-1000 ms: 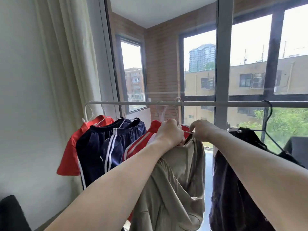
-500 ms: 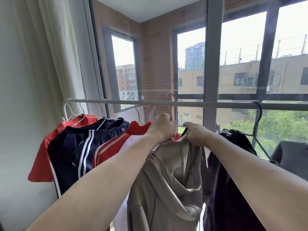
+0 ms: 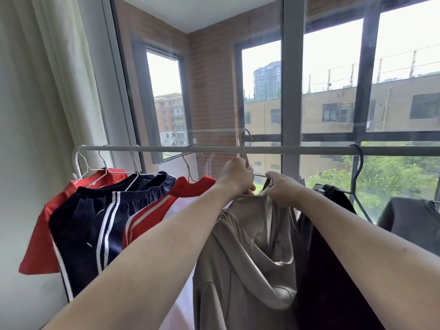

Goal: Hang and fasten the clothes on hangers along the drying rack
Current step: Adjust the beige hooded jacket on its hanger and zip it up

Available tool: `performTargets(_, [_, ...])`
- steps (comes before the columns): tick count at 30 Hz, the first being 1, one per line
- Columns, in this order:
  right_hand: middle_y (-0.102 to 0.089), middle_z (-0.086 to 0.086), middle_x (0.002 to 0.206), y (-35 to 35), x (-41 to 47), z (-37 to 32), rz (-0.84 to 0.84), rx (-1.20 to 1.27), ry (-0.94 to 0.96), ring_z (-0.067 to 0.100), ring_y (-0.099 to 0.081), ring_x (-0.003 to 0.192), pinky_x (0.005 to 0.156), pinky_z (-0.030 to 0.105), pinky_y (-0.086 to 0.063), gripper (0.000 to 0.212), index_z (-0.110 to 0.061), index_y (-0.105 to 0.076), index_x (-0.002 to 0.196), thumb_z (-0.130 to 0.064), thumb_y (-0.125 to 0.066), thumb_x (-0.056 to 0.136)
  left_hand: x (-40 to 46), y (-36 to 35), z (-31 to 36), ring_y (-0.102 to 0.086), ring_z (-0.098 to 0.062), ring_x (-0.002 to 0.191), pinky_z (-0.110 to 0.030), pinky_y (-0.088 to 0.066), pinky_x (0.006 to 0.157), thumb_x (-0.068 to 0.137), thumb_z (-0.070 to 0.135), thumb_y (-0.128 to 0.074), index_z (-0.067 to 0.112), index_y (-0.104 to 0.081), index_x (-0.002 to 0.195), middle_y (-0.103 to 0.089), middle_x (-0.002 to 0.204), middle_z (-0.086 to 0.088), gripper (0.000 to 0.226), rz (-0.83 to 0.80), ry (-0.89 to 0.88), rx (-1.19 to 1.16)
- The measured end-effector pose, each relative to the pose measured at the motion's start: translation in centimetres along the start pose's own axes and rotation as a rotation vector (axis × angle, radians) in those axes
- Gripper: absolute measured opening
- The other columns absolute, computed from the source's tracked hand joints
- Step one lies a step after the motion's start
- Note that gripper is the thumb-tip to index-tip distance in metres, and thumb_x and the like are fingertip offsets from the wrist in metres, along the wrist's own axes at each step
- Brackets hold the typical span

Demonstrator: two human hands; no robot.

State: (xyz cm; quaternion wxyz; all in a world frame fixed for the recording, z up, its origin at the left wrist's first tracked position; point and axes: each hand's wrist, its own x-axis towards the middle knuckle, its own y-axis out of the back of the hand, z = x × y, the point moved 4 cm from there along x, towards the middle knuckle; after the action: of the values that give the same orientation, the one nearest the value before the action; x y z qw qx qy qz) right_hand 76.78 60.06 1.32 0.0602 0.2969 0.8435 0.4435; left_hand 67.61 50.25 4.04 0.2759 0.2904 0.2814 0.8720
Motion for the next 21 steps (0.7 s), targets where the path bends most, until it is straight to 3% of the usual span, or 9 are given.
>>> performTargets(3, [-0.049, 0.015, 0.132, 0.1, 0.4, 0.5, -0.009, 0.020, -0.015, 0.024, -0.050, 0.094, 0.069, 0.030, -0.045, 0.057, -0.010, -0.037, 0.145, -0.007, -0.046, 0.088, 0.9, -0.5, 0.1, -0.069, -0.019, 0.048, -0.034, -0.062, 0.060, 0.104, 0.018, -0.044, 0.000, -0.064, 0.102, -0.073, 0.072, -0.013, 0.027, 0.015, 0.005, -0.013])
performTargets(5, [-0.053, 0.009, 0.105, -0.1, 0.9, 1.1, -0.017, 0.056, -0.033, 0.017, -0.046, 0.073, 0.056, 0.025, -0.037, 0.048, -0.005, -0.045, 0.135, -0.006, -0.044, 0.087, 1.4, -0.9, 0.1, -0.070, -0.020, 0.049, -0.036, -0.063, 0.064, 0.103, 0.018, -0.043, 0.001, -0.064, 0.100, -0.074, 0.072, -0.013, 0.027, 0.019, 0.011, -0.007])
performTargets(7, [-0.048, 0.005, 0.086, -0.2, 1.4, 1.7, -0.017, 0.081, -0.060, 0.017, -0.045, 0.067, 0.055, 0.027, -0.040, 0.040, -0.001, -0.050, 0.124, -0.003, -0.041, 0.084, 1.8, -1.2, -0.2, -0.070, -0.021, 0.050, -0.038, -0.063, 0.068, 0.103, 0.016, -0.043, -0.001, -0.064, 0.099, -0.074, 0.072, -0.015, 0.027, 0.019, 0.020, -0.005])
performTargets(9, [-0.052, 0.007, 0.087, -0.3, 1.7, 2.0, -0.025, 0.094, -0.066, 0.023, -0.053, 0.074, 0.068, 0.036, -0.052, 0.031, -0.005, -0.054, 0.117, -0.003, -0.047, 0.087, 2.3, -1.7, -0.6, -0.070, -0.022, 0.052, -0.037, -0.062, 0.067, 0.102, 0.014, -0.043, -0.003, -0.063, 0.099, -0.074, 0.072, -0.016, 0.026, 0.011, 0.032, -0.009])
performTargets(11, [-0.053, 0.004, 0.082, -0.5, 1.7, 2.1, -0.049, 0.114, -0.070, 0.023, -0.055, 0.072, 0.075, 0.040, -0.054, 0.024, -0.013, -0.054, 0.111, -0.004, -0.051, 0.089, 2.8, -2.2, -1.0, -0.070, -0.020, 0.051, -0.033, -0.061, 0.063, 0.102, 0.011, -0.043, -0.004, -0.063, 0.097, -0.074, 0.072, -0.016, 0.025, -0.007, 0.038, 0.007])
performTargets(15, [-0.051, 0.009, 0.081, -1.3, 2.1, 2.9, -0.087, 0.183, -0.101, 0.024, -0.050, 0.071, 0.058, 0.034, -0.044, 0.032, 0.001, -0.053, 0.117, 0.000, -0.038, 0.089, 3.5, -3.0, -1.7, -0.072, -0.022, 0.053, -0.032, -0.060, 0.064, 0.101, 0.011, -0.044, -0.002, -0.063, 0.092, -0.074, 0.069, -0.014, 0.025, -0.024, 0.054, 0.021])
performTargets(18, [-0.047, 0.008, 0.077, -1.7, 2.5, 3.5, -0.157, 0.229, -0.121, 0.019, -0.044, 0.065, 0.050, 0.027, -0.040, 0.042, 0.000, -0.047, 0.132, -0.002, -0.032, 0.092, 3.7, -3.4, -2.1, -0.071, -0.019, 0.050, -0.026, -0.053, 0.051, 0.100, 0.011, -0.045, 0.002, -0.060, 0.090, -0.074, 0.069, -0.013, 0.020, -0.020, 0.057, 0.043])
performTargets(21, [-0.049, 0.002, 0.077, -2.0, 3.0, 3.5, -0.128, 0.218, -0.090, 0.017, -0.050, 0.064, 0.059, 0.030, -0.049, 0.038, -0.003, -0.052, 0.131, -0.004, -0.044, 0.094, 3.8, -3.8, -2.4, -0.069, -0.017, 0.047, -0.023, -0.049, 0.044, 0.101, 0.012, -0.045, 0.002, -0.059, 0.092, -0.074, 0.073, -0.015, 0.020, -0.022, 0.050, 0.049])
